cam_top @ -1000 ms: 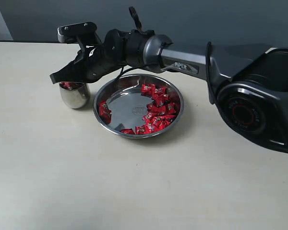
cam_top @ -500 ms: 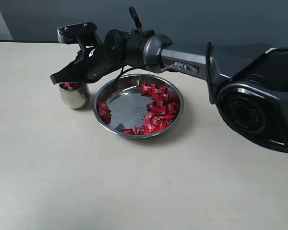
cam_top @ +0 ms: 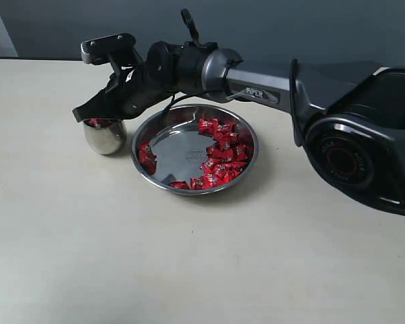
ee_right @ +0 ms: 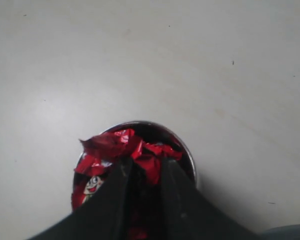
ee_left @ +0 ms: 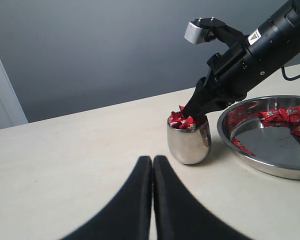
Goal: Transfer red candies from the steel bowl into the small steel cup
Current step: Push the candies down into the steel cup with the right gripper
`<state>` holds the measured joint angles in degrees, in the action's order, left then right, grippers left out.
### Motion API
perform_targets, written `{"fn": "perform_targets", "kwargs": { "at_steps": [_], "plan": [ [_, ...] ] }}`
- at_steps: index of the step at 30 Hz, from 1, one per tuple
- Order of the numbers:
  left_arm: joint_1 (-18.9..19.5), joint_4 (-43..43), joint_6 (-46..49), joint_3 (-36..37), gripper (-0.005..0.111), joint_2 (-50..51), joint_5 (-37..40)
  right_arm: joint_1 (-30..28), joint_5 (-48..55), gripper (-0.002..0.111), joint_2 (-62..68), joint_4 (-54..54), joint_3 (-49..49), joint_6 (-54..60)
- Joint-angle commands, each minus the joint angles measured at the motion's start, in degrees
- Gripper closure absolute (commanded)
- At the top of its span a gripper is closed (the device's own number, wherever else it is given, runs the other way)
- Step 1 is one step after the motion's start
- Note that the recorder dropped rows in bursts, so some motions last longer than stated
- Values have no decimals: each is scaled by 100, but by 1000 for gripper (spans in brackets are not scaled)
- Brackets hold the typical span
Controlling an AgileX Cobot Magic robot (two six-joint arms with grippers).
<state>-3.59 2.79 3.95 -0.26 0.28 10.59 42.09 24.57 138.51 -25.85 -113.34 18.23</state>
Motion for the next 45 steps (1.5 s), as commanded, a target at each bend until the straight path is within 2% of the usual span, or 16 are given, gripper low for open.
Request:
{"fn": "perform_targets", "kwargs": {
  "at_steps": [1,12,18,20,45],
  "plan": [
    [3,-33,-11,26,105,-28,-18,-4,54,109,1,89,-14,25],
    [3,-33,-11,26,105,-28,-18,-4,43,108,1,244,-14,25],
    [3,-33,-11,26,105,-28,-18,-4,43,85,1,244,-14,25],
    [3,-33,-11,26,105,-28,-18,-4,43,80,1,244,-14,25],
    [3,-33,-11,26,105,-28,-29,-4,-35,80,-133,182,-14,14]
  ]
}}
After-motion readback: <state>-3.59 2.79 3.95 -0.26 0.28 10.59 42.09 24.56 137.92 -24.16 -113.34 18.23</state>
